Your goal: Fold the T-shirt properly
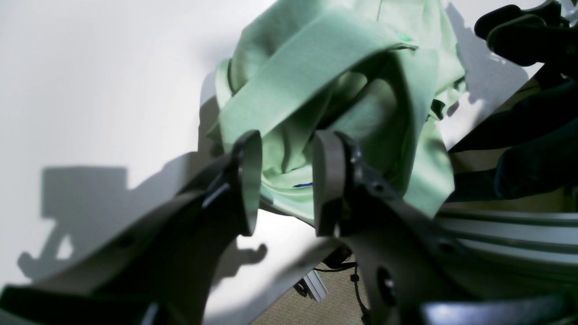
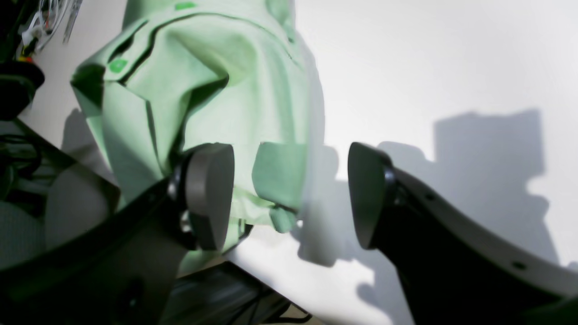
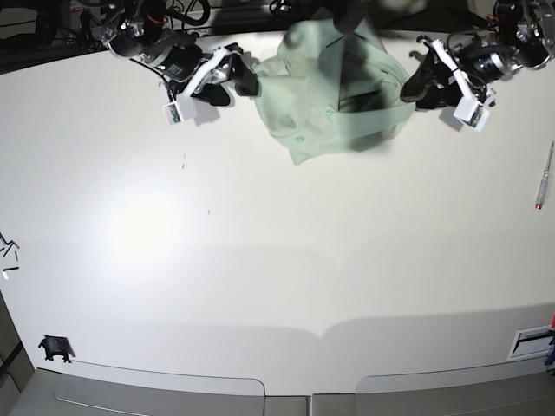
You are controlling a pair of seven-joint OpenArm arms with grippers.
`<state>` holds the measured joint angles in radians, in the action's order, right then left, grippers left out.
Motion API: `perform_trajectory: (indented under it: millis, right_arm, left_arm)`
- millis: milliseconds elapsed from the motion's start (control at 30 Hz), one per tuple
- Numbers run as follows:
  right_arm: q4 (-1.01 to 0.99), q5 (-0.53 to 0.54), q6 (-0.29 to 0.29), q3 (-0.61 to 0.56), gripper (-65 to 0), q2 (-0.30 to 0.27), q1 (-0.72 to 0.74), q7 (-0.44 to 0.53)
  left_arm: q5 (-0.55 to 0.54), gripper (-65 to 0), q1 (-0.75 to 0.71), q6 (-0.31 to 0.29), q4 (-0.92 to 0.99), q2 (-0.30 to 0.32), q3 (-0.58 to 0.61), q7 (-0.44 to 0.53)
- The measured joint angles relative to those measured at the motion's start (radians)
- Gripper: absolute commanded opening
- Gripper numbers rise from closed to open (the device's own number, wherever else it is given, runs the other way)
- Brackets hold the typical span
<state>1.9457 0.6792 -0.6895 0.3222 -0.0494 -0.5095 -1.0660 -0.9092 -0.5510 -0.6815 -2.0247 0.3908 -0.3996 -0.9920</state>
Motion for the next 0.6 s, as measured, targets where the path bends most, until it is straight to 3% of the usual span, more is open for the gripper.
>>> perform_trajectory:
  millis: [167,400,500,600]
  right_arm:
    - [0.0,-0.001,0.0,0.0,-45.1,0.0,0.003,0.0]
    - [0.0,-0.001,0.0,-0.017,-44.4,0.002,0.003,0.0]
    - [0.0,-0.003,0.0,-0.048,-39.5,0.002,0.003,0.0]
    - [0.0,-0.076,0.0,-0.089,-39.4,0.002,0.003,0.0]
  left_arm:
    - [0.0,-47.1,0.0,0.0,0.0,0.0,0.0,0.0]
    - [0.0,-47.1,0.0,0.0,0.0,0.0,0.0,0.0]
    - [0.0,-47.1,0.0,0.0,0.0,0.0,0.0,0.0]
    - [0.0,-47.1,0.0,0.0,0.0,0.0,0.0,0.0]
